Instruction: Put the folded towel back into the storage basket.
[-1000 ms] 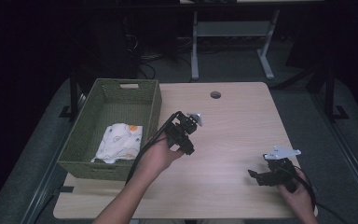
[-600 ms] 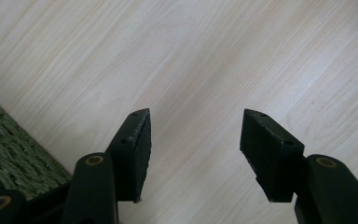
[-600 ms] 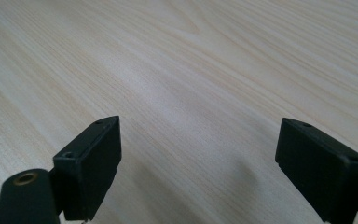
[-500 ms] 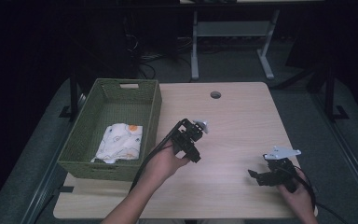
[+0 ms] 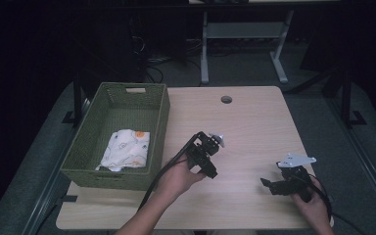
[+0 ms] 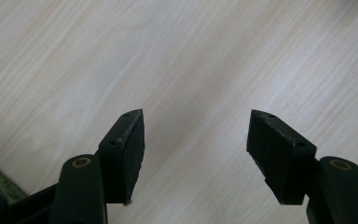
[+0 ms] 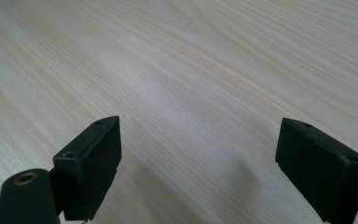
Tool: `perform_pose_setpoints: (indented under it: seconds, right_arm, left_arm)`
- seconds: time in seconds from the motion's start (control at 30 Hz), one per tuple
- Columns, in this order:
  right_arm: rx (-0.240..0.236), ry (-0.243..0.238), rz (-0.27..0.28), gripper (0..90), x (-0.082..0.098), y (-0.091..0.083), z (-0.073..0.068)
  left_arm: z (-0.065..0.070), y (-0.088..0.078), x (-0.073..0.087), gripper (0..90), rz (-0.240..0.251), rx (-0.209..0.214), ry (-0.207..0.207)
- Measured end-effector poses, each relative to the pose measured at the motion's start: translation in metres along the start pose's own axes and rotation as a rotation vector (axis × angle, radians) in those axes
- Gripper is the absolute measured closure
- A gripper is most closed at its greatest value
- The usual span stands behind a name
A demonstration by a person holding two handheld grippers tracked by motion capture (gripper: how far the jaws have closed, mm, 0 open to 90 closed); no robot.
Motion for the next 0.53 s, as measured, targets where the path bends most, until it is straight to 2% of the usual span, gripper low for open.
perform_pose_setpoints:
  seconds: [0.53]
  right_arm:
    - [0.009,0.001,0.002,13.9,0.001,-0.002,0.0]
  left_arm:
    - [0.022,0.018,0.003,35.3,0.036,0.061,0.018]
Point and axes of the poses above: each handheld gripper's, and its own axes: y roughly forward along the jaws, x roughly out of its underside, z roughly to its right, the point moved 5 cm from there along y, roughly forward along the jaws, and after that the axes turned 2 degrees about z, right-handed, at the moved point
